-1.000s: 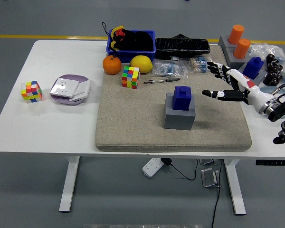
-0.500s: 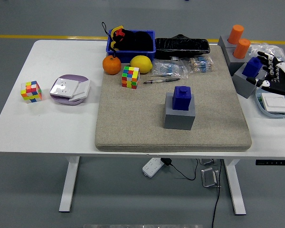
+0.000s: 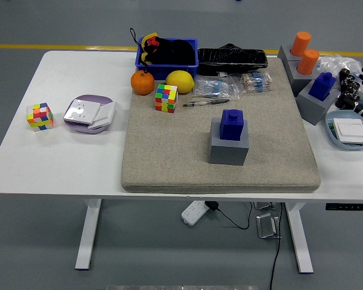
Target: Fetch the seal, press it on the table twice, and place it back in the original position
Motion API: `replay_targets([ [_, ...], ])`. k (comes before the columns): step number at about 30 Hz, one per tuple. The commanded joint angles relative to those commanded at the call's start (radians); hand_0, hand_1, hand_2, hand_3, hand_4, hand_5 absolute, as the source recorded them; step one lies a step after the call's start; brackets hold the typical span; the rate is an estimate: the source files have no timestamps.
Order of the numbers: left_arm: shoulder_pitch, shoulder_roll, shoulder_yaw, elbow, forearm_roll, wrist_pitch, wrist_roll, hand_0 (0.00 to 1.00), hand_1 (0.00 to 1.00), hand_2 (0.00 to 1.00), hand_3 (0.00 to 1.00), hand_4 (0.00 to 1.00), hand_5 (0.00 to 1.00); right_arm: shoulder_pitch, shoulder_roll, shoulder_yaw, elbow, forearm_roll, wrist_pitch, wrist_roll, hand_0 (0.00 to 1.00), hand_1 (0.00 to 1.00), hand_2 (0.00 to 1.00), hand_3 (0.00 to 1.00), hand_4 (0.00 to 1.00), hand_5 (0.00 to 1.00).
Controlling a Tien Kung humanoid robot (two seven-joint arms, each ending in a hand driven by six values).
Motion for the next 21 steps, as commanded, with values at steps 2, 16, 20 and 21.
replay_targets([
  [2, -0.001, 0.001, 0.001, 0.000, 0.000, 0.000, 0.000, 0.816, 0.817, 0.788, 0.838, 0.802, 0.407, -0.009, -0.002, 0.010, 0.003, 0.001, -0.001, -0.002, 0.975, 0.926, 0.920, 0.953, 0.998, 0.381],
  [16, -0.001, 0.003, 0.000, -0.002, 0.005, 0.005, 0.000, 0.816, 0.816, 0.788, 0.838, 0.801, 0.406, -0.049, 0.000, 0.067, 0.020, -0.006, 0.002, -0.017, 0.965, 0.914, 0.905, 0.940, 0.998, 0.352],
  [20, -0.001, 0.002, -0.003, -0.002, 0.007, 0.012, 0.002, 0.816, 0.817, 0.788, 0.837, 0.800, 0.405, -0.051, 0.000, 0.076, 0.023, -0.005, 0.003, -0.021, 0.959, 0.911, 0.899, 0.936, 0.998, 0.330],
  [21, 0.000, 0.002, -0.004, -0.002, 0.008, 0.013, 0.003, 0.816, 0.817, 0.788, 0.837, 0.800, 0.405, -0.050, 0.001, 0.077, 0.024, -0.005, 0.003, -0.022, 0.959, 0.911, 0.899, 0.936, 0.998, 0.330],
])
